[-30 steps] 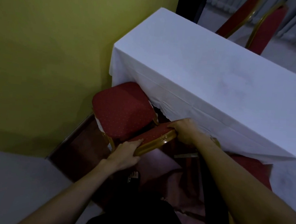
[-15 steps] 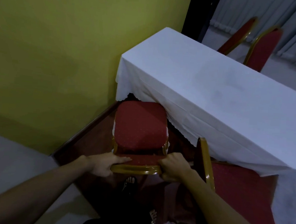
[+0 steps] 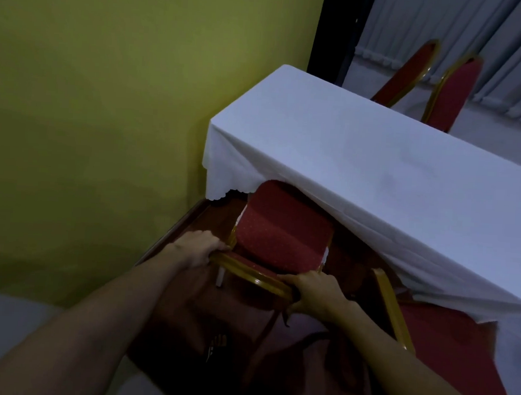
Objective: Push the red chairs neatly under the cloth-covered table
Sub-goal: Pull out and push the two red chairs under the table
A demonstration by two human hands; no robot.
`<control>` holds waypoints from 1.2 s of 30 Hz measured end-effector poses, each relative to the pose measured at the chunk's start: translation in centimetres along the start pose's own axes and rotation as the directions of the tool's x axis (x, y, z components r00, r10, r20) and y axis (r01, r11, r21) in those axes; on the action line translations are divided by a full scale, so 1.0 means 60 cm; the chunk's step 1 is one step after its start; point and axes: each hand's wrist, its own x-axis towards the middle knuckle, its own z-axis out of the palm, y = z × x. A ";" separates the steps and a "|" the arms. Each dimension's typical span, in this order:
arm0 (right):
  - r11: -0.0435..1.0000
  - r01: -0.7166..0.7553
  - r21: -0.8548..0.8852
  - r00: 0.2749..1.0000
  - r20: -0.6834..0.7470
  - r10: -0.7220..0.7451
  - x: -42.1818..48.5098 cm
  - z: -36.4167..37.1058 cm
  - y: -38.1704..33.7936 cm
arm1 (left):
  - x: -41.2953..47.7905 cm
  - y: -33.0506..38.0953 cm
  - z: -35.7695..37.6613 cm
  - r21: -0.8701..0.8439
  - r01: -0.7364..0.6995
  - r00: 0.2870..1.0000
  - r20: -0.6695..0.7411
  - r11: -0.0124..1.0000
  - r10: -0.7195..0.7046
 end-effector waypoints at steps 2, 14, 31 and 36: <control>0.999 -0.037 0.028 0.999 -0.010 0.037 0.037 -0.013 -0.008 | 0.020 -0.031 -0.009 -0.025 0.010 0.999 -0.031 1.000 -0.011; 0.984 -0.161 0.078 0.987 0.005 0.161 0.204 -0.093 -0.031 | 0.125 -0.185 -0.085 -0.007 -0.010 0.990 -0.143 1.000 0.009; 0.981 -0.174 0.086 0.985 0.016 0.173 0.256 -0.119 -0.059 | 0.141 -0.246 -0.119 -0.011 -0.016 0.986 -0.167 1.000 0.014; 0.983 -0.141 0.117 0.989 -0.023 0.144 0.276 -0.109 -0.090 | 0.128 -0.270 -0.112 -0.023 0.071 0.975 -0.210 0.997 -0.075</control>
